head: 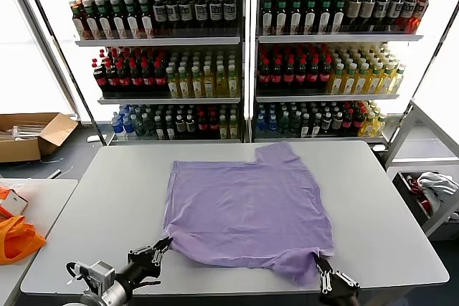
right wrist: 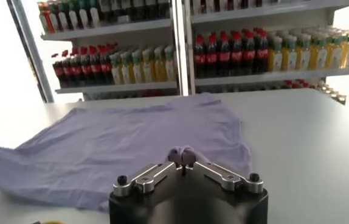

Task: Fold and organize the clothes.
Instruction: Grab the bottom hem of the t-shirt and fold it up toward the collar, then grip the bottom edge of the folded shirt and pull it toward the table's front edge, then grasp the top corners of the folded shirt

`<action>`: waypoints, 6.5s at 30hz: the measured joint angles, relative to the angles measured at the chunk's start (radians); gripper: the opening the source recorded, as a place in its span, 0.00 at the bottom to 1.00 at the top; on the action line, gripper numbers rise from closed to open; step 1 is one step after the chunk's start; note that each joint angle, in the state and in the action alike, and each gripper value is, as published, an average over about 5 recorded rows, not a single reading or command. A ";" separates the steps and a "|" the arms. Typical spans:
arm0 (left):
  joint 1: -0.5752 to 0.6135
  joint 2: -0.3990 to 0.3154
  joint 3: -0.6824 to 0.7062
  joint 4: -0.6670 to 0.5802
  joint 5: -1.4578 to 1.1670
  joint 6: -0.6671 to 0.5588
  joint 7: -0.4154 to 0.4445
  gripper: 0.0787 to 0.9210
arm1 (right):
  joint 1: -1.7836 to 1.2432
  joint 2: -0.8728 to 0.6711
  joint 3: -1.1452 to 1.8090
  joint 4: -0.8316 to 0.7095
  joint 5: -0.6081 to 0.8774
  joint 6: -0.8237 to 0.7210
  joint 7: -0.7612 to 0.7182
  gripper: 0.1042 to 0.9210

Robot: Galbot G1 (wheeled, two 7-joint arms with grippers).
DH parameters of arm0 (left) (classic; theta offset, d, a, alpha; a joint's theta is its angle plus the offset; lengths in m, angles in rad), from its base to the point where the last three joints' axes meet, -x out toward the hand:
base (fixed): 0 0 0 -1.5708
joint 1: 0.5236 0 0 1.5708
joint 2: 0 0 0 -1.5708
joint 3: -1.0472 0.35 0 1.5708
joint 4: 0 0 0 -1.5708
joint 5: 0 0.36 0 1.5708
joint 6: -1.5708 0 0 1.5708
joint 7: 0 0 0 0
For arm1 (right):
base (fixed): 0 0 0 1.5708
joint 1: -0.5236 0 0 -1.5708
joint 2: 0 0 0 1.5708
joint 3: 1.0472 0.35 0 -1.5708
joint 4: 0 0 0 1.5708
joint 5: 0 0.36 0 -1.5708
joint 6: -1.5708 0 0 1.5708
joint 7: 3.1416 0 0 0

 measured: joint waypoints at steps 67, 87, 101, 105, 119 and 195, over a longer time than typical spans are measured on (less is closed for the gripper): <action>-0.239 -0.082 0.095 0.300 -0.074 0.024 -0.033 0.37 | 0.274 0.039 -0.094 -0.286 -0.091 -0.275 0.182 0.14; -0.132 -0.061 0.043 0.231 -0.126 0.037 -0.035 0.01 | 0.123 0.021 -0.035 -0.168 -0.066 -0.250 0.122 0.00; 0.178 -0.059 -0.113 0.030 -0.131 0.043 -0.025 0.01 | -0.095 0.030 -0.016 -0.015 -0.125 -0.221 0.087 0.00; 0.238 -0.053 -0.157 -0.005 -0.128 0.044 -0.021 0.01 | -0.119 0.026 -0.006 0.008 -0.128 -0.229 0.088 0.02; 0.249 -0.005 -0.255 -0.035 -0.124 0.045 0.013 0.43 | -0.026 -0.052 0.099 -0.009 -0.012 -0.242 0.033 0.47; -0.604 0.126 0.269 0.703 -0.117 -0.055 0.228 0.05 | 1.228 0.080 -0.539 -1.151 0.069 -0.264 -0.301 0.09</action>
